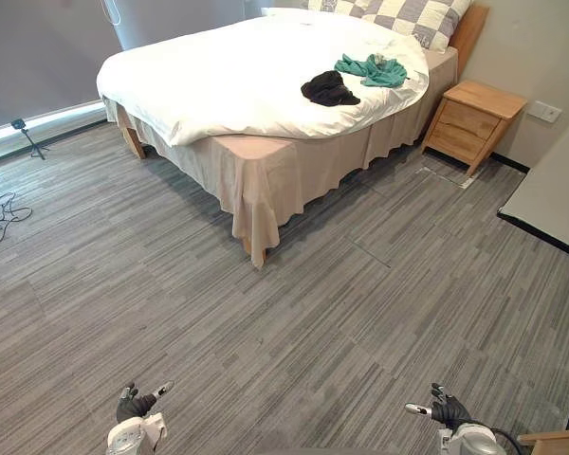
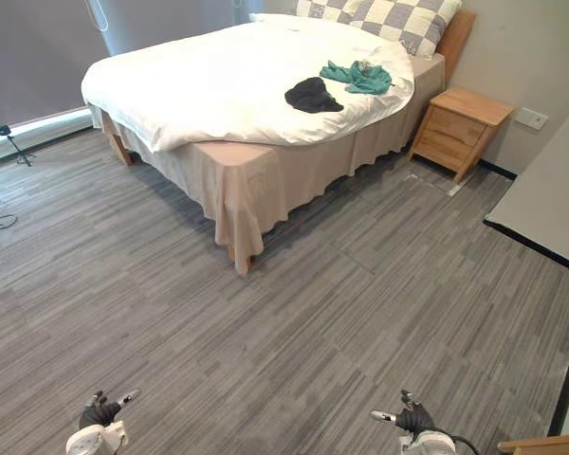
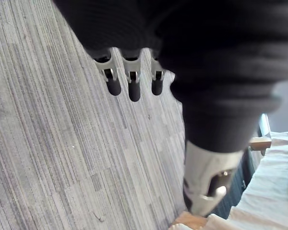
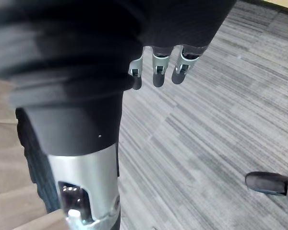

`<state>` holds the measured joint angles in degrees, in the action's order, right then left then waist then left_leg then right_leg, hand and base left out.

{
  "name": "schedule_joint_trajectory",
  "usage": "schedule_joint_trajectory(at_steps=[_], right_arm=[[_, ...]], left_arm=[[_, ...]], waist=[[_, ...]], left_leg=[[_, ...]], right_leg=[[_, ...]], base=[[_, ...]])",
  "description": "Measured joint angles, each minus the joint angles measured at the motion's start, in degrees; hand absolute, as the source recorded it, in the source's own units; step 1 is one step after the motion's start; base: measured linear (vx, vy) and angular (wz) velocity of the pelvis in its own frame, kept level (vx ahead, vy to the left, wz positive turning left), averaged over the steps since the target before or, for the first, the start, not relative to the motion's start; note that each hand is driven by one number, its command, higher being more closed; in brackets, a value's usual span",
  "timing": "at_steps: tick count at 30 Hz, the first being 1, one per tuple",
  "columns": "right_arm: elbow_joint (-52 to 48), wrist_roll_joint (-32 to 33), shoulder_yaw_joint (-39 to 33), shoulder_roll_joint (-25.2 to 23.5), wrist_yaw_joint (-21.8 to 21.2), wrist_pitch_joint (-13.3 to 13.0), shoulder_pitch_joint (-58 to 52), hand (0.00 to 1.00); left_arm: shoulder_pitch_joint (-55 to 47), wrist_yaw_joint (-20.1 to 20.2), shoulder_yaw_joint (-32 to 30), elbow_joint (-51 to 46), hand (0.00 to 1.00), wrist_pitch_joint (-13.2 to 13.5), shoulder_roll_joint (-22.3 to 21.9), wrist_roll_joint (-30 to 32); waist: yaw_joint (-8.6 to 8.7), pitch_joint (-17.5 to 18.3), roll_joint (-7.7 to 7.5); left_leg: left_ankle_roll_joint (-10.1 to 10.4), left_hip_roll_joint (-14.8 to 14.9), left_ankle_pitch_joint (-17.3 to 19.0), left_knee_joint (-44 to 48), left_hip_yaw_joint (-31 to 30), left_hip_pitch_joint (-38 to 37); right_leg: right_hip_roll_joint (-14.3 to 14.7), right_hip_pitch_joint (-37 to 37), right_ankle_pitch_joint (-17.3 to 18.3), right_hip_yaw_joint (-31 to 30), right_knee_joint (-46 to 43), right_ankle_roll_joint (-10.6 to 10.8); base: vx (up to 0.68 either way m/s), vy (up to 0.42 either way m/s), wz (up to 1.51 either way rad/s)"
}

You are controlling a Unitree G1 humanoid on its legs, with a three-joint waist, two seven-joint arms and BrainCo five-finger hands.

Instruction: Tidy the bed and pick cloth on bed and put in laundry

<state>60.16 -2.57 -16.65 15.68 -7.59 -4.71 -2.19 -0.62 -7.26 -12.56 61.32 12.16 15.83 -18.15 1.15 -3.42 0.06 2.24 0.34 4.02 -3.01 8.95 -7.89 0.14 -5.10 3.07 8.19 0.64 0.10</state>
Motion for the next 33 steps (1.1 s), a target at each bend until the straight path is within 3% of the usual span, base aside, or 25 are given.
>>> schedule_joint_trajectory(at_steps=[6,14,33], right_arm=[[2.0,-0.2,0.0,-0.1,1.6,0.9,0.3,0.00],[2.0,0.4,0.0,-0.1,1.9,0.5,1.1,0.00],[1.9,0.4,0.0,-2.2,3.1,-1.7,1.0,0.00]], left_arm=[[0.0,0.5,0.0,0.0,0.00,-0.7,0.0,0.1],[-0.2,4.1,0.0,0.3,0.00,-3.1,-1.6,-0.1],[-2.9,4.2,0.4,1.3,0.00,-4.3,-5.4,1.3]], waist=[[-0.02,0.1,0.11],[-0.08,0.1,0.25],[-0.08,-0.3,0.88]], left_leg=[[0.0,0.0,0.0,0.0,-0.2,-0.1],[0.0,0.0,0.0,0.0,-0.2,-0.1],[0.0,0.2,0.0,0.2,0.0,-0.3]], right_leg=[[0.1,-0.6,-0.2,0.4,0.8,-0.2],[0.1,-0.7,-0.3,0.4,1.0,-0.2],[0.2,-0.6,-0.3,-0.1,0.4,-0.2]], base=[[0.00,-0.005,0.02],[0.00,0.000,0.00],[0.00,-0.002,0.00]])
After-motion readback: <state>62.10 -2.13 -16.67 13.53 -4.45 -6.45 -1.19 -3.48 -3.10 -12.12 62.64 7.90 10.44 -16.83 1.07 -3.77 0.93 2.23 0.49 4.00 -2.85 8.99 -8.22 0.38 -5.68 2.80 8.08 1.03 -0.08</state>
